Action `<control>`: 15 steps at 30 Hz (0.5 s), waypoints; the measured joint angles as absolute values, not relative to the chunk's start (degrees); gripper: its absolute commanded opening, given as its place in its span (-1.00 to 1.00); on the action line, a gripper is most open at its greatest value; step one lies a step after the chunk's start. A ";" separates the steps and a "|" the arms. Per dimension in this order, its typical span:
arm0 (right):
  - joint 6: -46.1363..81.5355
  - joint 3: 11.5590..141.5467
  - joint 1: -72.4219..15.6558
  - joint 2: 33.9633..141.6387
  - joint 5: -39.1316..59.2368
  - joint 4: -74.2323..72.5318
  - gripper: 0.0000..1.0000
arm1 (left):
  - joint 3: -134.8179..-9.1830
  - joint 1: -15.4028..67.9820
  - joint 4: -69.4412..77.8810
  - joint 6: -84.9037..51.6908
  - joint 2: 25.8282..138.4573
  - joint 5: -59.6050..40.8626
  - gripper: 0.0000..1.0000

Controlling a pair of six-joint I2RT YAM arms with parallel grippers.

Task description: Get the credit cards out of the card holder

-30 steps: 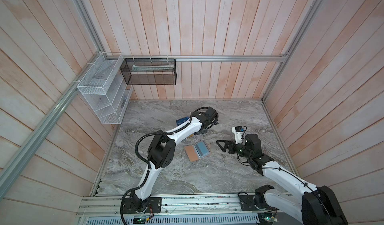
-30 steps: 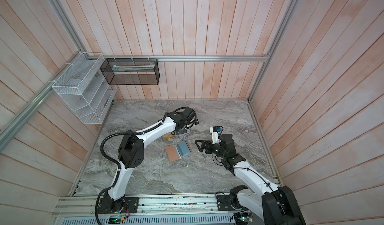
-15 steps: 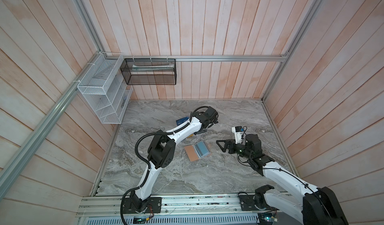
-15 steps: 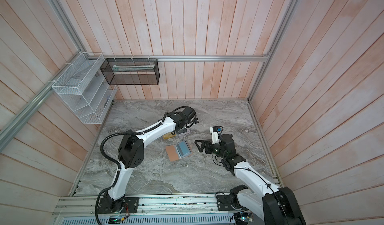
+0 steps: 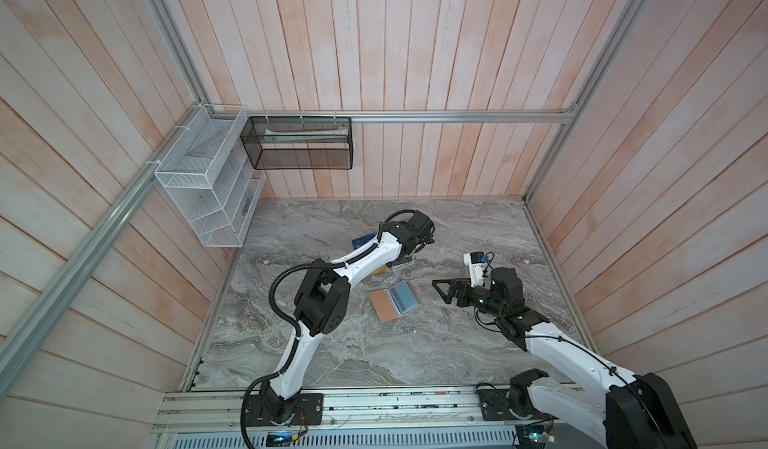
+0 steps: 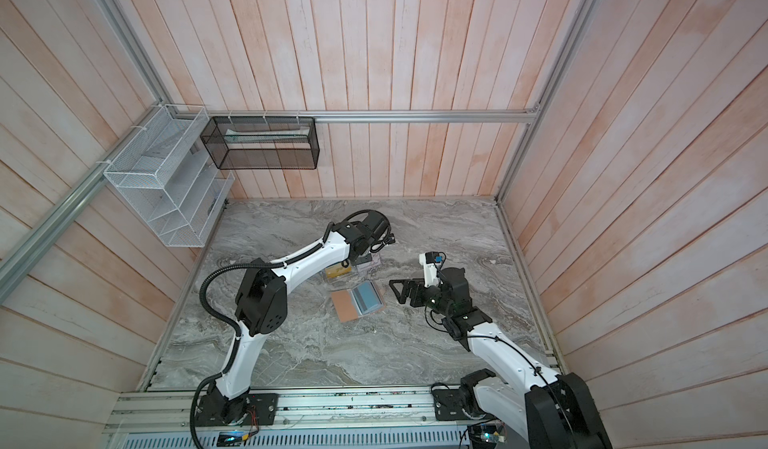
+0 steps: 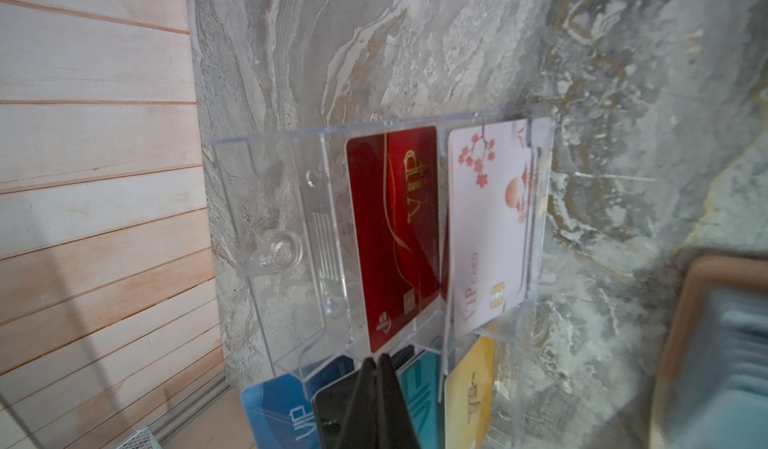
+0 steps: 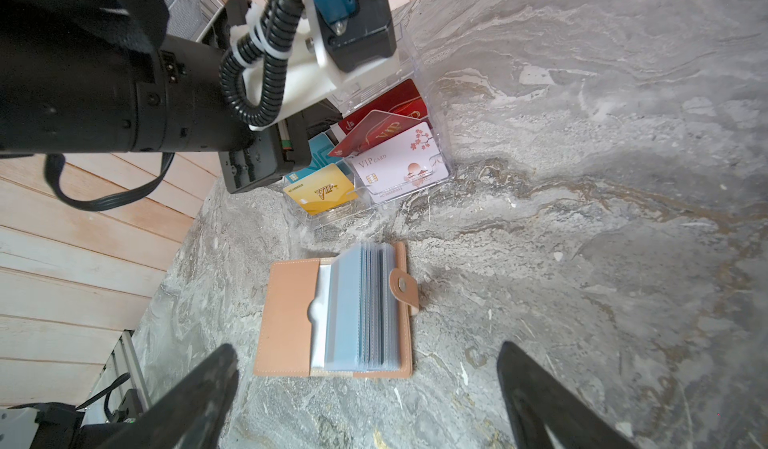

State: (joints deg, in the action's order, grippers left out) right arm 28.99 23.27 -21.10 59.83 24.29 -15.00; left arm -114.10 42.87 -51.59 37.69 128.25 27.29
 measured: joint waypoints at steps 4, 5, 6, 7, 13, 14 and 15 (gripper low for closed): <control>29.02 23.20 -21.19 59.90 24.29 -15.03 0.96 | -114.10 42.74 -51.59 37.67 128.25 27.29 -1.00; 29.02 23.16 -21.19 59.90 24.29 -15.05 0.96 | -114.10 42.74 -51.59 37.63 128.25 27.31 -1.00; 29.02 23.14 -21.23 59.94 24.29 -15.07 0.96 | -114.10 42.74 -51.57 37.47 128.25 27.35 -1.00; 29.04 23.14 -21.26 59.96 24.29 -15.07 0.96 | -114.10 42.72 -51.55 37.32 128.25 27.51 -1.00; 29.02 23.16 -21.78 60.66 24.03 -15.16 0.96 | -115.50 41.98 -49.65 34.02 127.85 27.24 -0.94; 28.99 23.29 -22.09 61.01 23.77 -15.00 0.96 | -115.50 41.63 -48.77 33.01 127.24 27.00 -0.94; 28.91 23.57 -22.48 61.47 23.16 -14.68 0.96 | -115.35 41.21 -47.72 31.88 126.28 26.70 -0.92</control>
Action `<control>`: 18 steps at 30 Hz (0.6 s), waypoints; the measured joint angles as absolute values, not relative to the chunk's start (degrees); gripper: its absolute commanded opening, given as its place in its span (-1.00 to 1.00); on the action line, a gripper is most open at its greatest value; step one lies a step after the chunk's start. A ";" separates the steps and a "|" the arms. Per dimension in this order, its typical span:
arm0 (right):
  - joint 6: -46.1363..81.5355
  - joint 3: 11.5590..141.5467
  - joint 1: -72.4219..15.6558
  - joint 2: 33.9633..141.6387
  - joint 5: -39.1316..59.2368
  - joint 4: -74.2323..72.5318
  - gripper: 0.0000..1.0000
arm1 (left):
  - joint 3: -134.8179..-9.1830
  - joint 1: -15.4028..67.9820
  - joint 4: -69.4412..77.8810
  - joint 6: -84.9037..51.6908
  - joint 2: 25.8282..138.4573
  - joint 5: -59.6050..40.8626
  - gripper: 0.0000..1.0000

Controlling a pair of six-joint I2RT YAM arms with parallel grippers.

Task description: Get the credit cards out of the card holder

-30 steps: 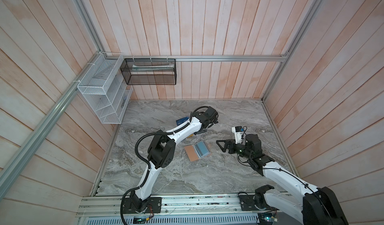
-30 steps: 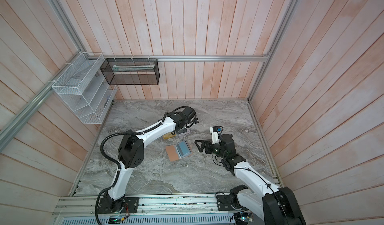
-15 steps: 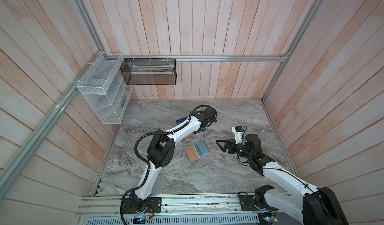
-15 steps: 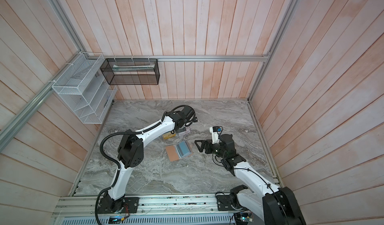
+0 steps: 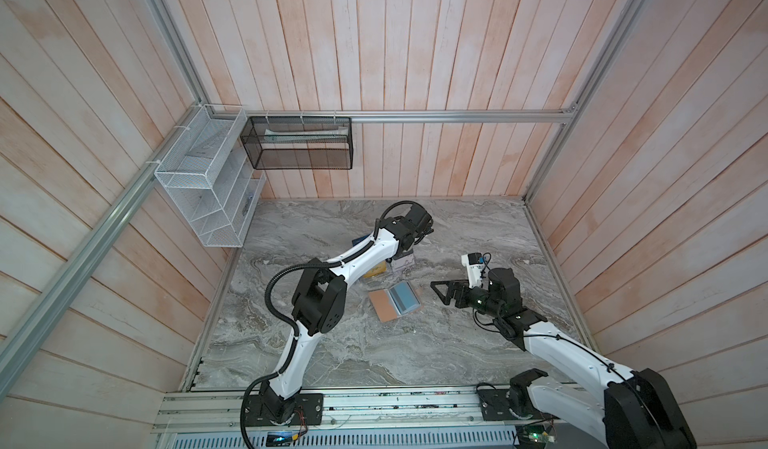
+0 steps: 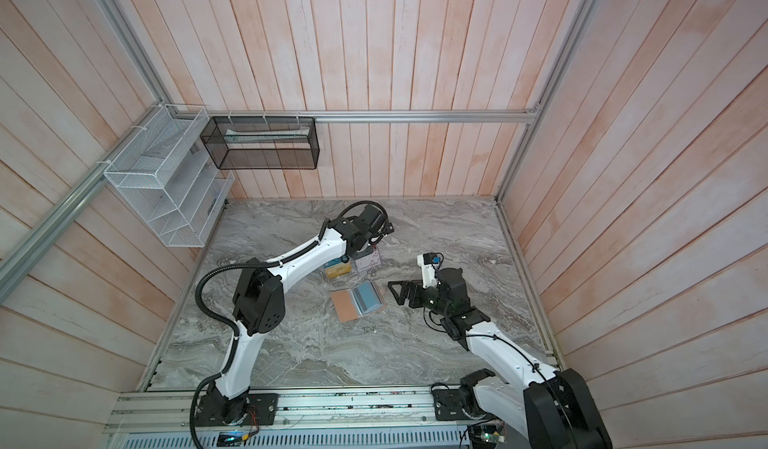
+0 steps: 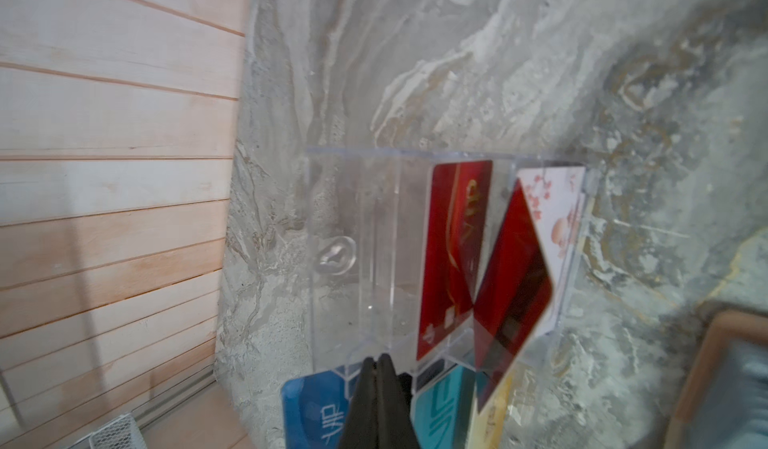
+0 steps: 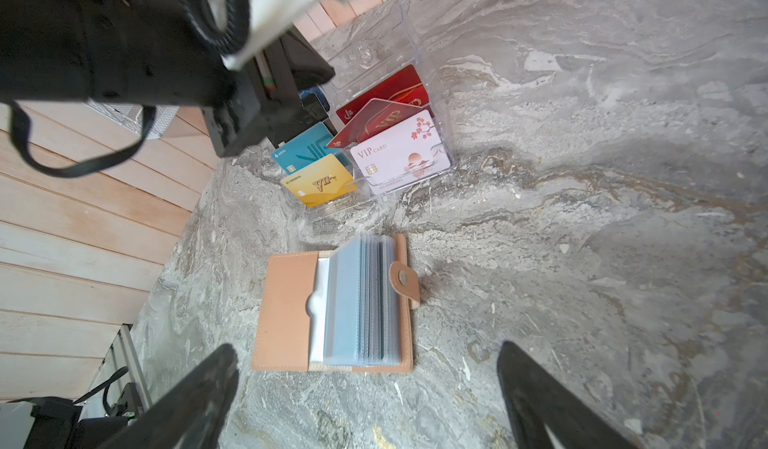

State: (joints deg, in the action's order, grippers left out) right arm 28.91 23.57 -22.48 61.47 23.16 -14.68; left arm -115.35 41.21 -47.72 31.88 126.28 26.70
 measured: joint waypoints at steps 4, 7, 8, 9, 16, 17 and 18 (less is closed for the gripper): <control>27.38 26.52 -23.68 63.68 20.10 -11.55 0.89 | -109.34 39.57 -40.14 27.29 117.47 25.34 -0.35; 25.17 31.05 -24.10 65.98 16.93 -8.01 0.84 | -99.42 38.33 -31.90 23.79 105.36 24.25 0.48; 24.25 33.08 -24.32 66.96 15.73 -6.72 0.83 | -95.57 37.89 -28.62 22.26 100.75 23.79 0.84; 23.35 35.27 -24.60 68.03 14.66 -5.61 0.82 | -92.05 37.28 -25.80 20.45 96.29 23.00 1.00; 13.98 52.01 -28.18 78.76 8.71 2.50 0.73 | -70.13 25.02 -11.31 1.69 76.60 8.54 1.00; 11.90 54.59 -29.21 80.73 7.31 4.08 0.71 | -66.63 22.79 -9.67 -1.48 75.11 5.82 1.00; 9.72 57.23 -30.39 82.91 5.87 5.45 0.70 | -63.07 20.73 -7.84 -4.93 73.97 2.87 1.00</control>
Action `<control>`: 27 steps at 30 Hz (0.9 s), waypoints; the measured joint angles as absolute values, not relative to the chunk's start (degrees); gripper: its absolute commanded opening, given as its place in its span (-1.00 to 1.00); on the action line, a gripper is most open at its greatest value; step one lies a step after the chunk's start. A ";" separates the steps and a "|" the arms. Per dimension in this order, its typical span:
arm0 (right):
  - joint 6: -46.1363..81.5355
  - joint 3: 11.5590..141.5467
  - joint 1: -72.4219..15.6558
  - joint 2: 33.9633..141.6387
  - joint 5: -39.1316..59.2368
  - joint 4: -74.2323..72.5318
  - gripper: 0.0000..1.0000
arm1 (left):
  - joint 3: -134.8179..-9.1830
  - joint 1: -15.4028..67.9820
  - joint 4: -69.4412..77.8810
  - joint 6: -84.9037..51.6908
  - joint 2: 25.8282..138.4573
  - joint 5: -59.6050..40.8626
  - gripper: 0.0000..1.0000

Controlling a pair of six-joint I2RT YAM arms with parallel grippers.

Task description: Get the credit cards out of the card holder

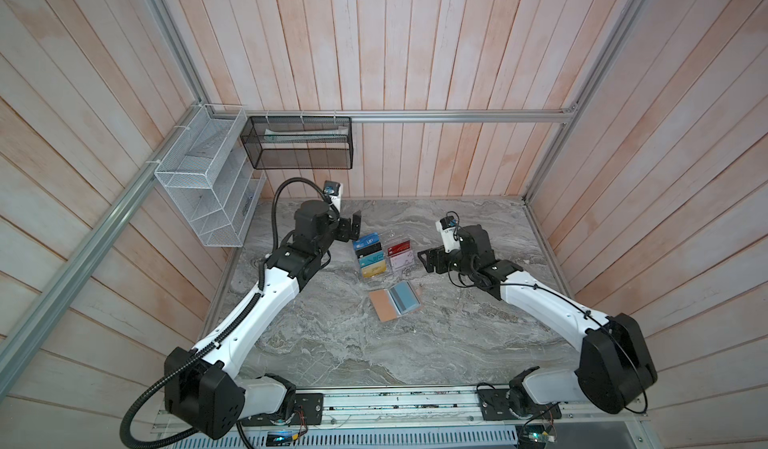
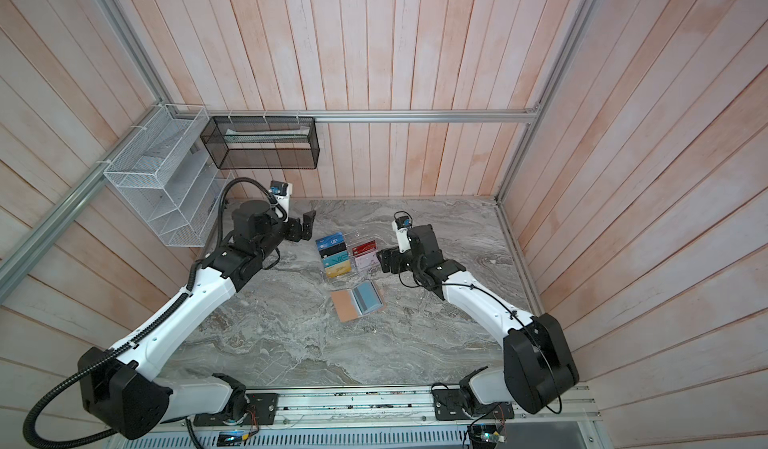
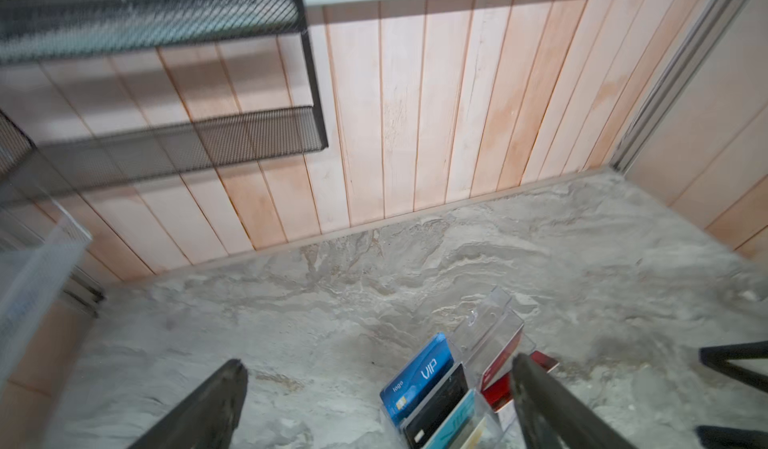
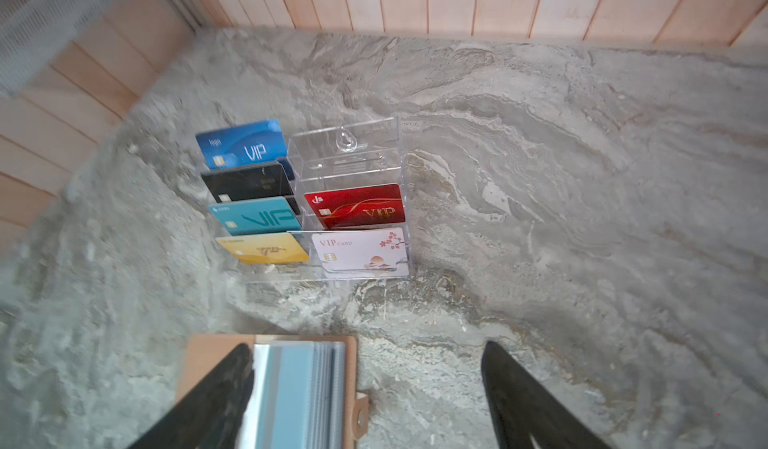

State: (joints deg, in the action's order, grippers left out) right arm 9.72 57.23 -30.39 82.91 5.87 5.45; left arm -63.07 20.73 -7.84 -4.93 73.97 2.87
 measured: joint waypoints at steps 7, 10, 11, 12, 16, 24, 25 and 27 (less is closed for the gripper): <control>-1.85 66.92 -33.69 93.45 0.73 11.75 0.59 | -46.41 9.87 3.99 -29.23 75.26 -15.38 1.00; -5.52 70.17 -34.02 97.14 -0.86 14.09 0.51 | -44.51 8.91 8.64 -35.92 77.69 -20.08 1.00; -6.63 71.44 -34.35 98.35 -1.69 14.87 0.48 | -44.01 8.91 10.35 -37.67 78.15 -21.30 1.00; -7.81 72.90 -34.87 99.55 -2.59 15.75 0.47 | -43.64 8.88 12.08 -39.38 78.63 -22.50 1.00; -11.20 80.01 -37.69 104.88 -6.63 19.70 0.45 | -43.44 8.62 19.00 -44.47 82.00 -26.41 1.00; -13.76 84.47 -39.33 109.23 -11.14 24.34 0.48 | -43.44 8.29 27.44 -50.37 88.77 -30.72 1.00; -13.74 84.40 -39.29 109.19 -11.49 24.32 0.48 | -43.44 8.29 27.94 -50.68 89.08 -31.09 1.00; -13.74 83.74 -39.24 108.77 -12.21 24.25 0.48 | -43.44 8.29 28.88 -50.87 89.54 -31.40 1.00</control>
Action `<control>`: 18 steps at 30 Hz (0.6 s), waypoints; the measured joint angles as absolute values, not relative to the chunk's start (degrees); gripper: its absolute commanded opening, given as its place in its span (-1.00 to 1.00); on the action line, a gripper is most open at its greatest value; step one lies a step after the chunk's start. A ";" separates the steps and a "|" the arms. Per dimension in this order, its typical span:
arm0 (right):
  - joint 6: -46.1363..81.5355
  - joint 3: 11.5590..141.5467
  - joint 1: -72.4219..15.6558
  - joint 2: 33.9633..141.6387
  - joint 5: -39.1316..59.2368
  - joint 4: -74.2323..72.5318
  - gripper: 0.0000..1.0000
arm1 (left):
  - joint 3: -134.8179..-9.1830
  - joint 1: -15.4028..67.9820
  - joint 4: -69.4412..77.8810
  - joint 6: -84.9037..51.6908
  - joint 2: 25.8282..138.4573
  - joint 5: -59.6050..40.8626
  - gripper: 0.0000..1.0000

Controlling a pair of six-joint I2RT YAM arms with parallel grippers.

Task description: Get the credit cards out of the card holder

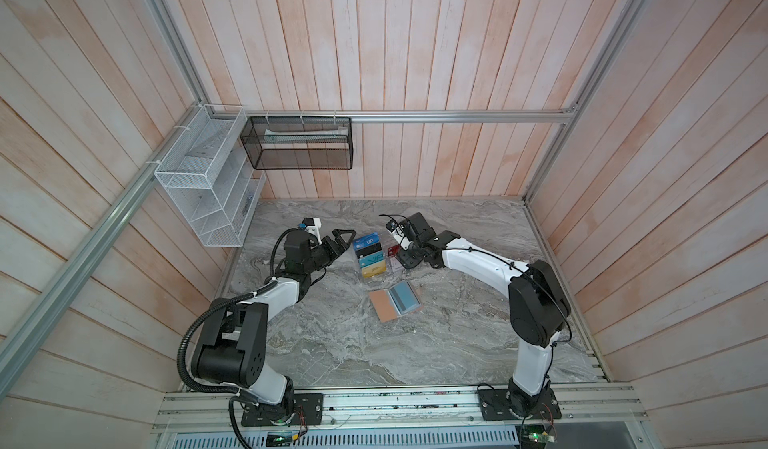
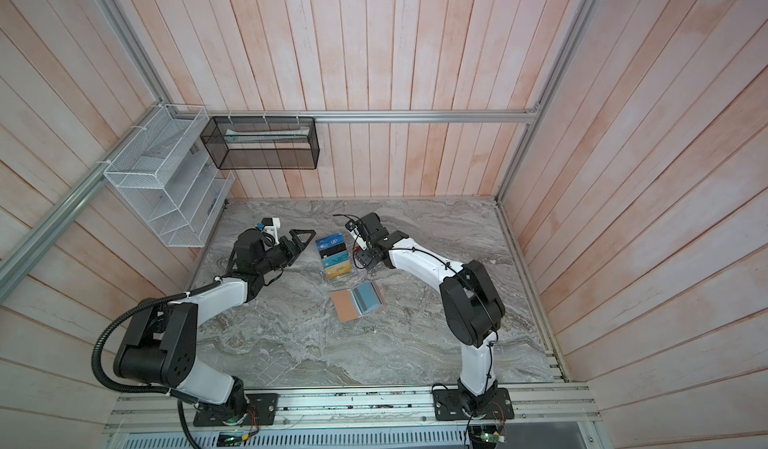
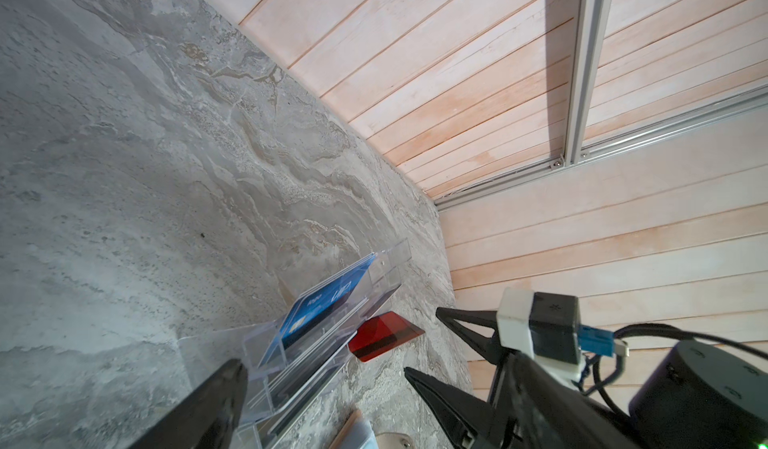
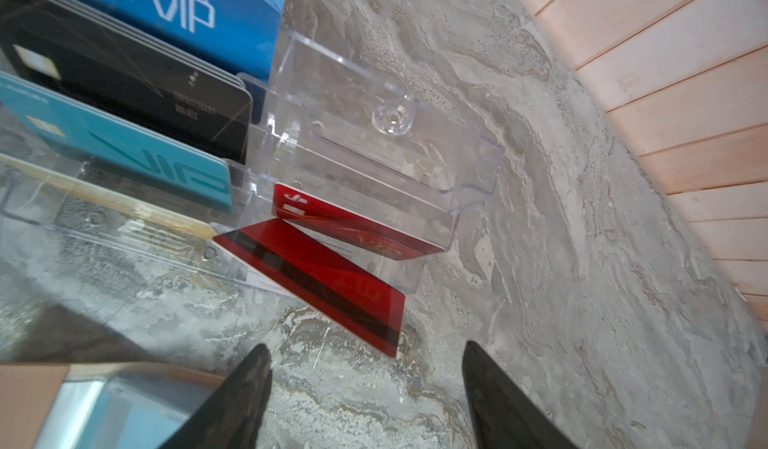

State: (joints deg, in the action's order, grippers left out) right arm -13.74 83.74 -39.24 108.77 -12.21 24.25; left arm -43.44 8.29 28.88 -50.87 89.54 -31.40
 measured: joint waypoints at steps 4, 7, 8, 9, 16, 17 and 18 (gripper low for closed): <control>-13.85 82.11 -39.18 107.87 -12.84 24.10 0.47 | -43.44 8.29 30.52 -51.29 90.41 -31.90 1.00; -14.66 81.89 -39.16 107.87 -13.10 24.08 0.43 | -43.44 8.29 31.29 -51.55 91.42 -32.69 1.00; -15.00 81.89 -39.09 107.87 -13.13 23.92 0.43 | -43.44 8.32 31.35 -51.62 91.64 -32.82 1.00; -15.29 81.91 -39.07 107.90 -13.10 23.79 0.42 | -43.44 8.32 31.35 -51.72 91.81 -32.86 1.00; -17.63 84.86 -38.85 110.74 -12.99 23.59 0.34 | -43.46 8.32 32.49 -51.75 93.36 -34.22 1.00; -18.15 85.34 -38.85 111.26 -13.02 23.55 0.33 | -43.46 8.32 32.58 -51.75 93.65 -34.37 1.00; -18.52 85.82 -38.83 111.72 -12.99 23.53 0.33 | -43.48 8.32 32.60 -51.75 93.91 -34.50 1.00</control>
State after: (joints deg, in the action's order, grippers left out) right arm -18.52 85.82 -38.83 111.72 -12.99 23.53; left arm -43.48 8.32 32.60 -51.75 93.91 -34.50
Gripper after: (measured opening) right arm 0.669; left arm 0.999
